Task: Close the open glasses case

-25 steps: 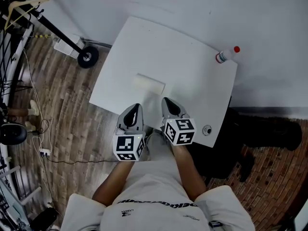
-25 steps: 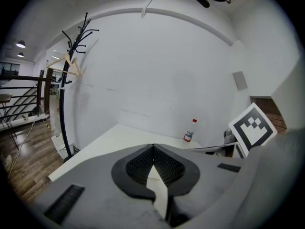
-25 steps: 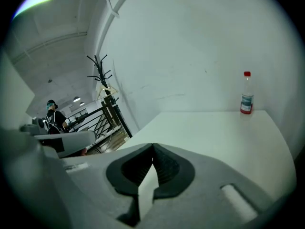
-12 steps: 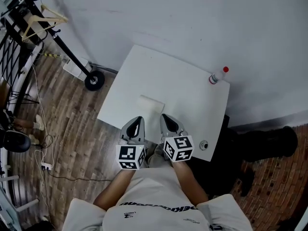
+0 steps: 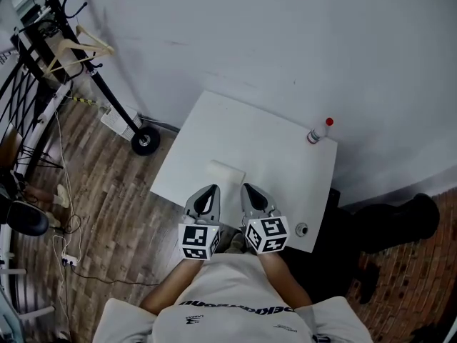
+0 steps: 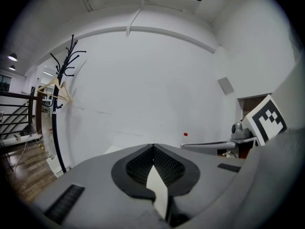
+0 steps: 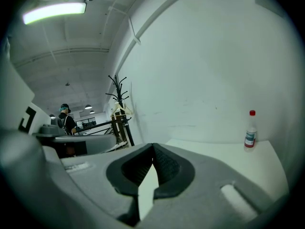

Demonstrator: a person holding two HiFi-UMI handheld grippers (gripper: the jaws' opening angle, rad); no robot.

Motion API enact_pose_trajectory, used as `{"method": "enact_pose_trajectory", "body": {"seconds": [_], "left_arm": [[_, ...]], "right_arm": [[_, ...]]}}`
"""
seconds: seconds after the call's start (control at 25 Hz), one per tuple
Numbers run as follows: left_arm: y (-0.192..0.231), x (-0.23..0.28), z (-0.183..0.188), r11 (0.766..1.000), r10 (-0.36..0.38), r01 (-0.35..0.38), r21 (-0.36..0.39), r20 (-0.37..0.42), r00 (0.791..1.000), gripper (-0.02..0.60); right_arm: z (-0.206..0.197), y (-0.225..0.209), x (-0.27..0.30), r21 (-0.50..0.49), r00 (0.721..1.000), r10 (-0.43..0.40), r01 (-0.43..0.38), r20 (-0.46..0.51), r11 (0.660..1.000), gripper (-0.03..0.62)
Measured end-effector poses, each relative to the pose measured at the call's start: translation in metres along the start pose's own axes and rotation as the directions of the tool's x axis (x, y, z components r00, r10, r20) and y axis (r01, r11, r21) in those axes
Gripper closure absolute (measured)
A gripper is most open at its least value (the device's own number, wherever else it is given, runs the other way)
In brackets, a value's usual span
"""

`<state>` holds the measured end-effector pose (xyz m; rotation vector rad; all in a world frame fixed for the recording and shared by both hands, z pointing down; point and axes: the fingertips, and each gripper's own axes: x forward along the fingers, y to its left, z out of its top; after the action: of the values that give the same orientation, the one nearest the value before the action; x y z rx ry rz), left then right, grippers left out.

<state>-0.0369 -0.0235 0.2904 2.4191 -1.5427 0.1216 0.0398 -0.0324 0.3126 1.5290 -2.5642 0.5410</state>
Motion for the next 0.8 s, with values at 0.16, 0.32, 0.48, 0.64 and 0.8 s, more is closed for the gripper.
{"method": "enact_pose_trajectory", "body": {"seconds": [0.16,0.32,0.48,0.64,0.8], "left_arm": [[0.004,0.001,0.008,1.0,0.001,-0.001,0.009,0.02,1.0,0.584],[0.006,0.0,0.01,1.0,0.001,-0.002,0.012,0.029,1.0,0.584],[0.008,0.0,0.017,1.0,0.002,-0.002,0.012,0.043,0.999,0.584],[0.01,-0.001,0.02,1.0,-0.001,0.0,0.016,0.053,0.999,0.584],[0.007,-0.004,0.021,1.0,-0.006,0.005,0.019,0.055,0.998,0.584]], "right_arm": [[0.008,0.002,0.001,-0.011,1.0,0.009,-0.009,0.027,1.0,0.599],[0.015,0.002,-0.001,-0.022,0.999,0.008,-0.007,0.047,1.0,0.599],[0.02,0.001,0.0,-0.024,0.998,-0.002,0.004,0.066,1.0,0.599],[0.024,0.003,0.002,-0.03,0.997,-0.002,0.005,0.079,1.0,0.599],[0.025,0.005,-0.002,-0.035,0.996,0.002,0.001,0.085,0.999,0.599]]}}
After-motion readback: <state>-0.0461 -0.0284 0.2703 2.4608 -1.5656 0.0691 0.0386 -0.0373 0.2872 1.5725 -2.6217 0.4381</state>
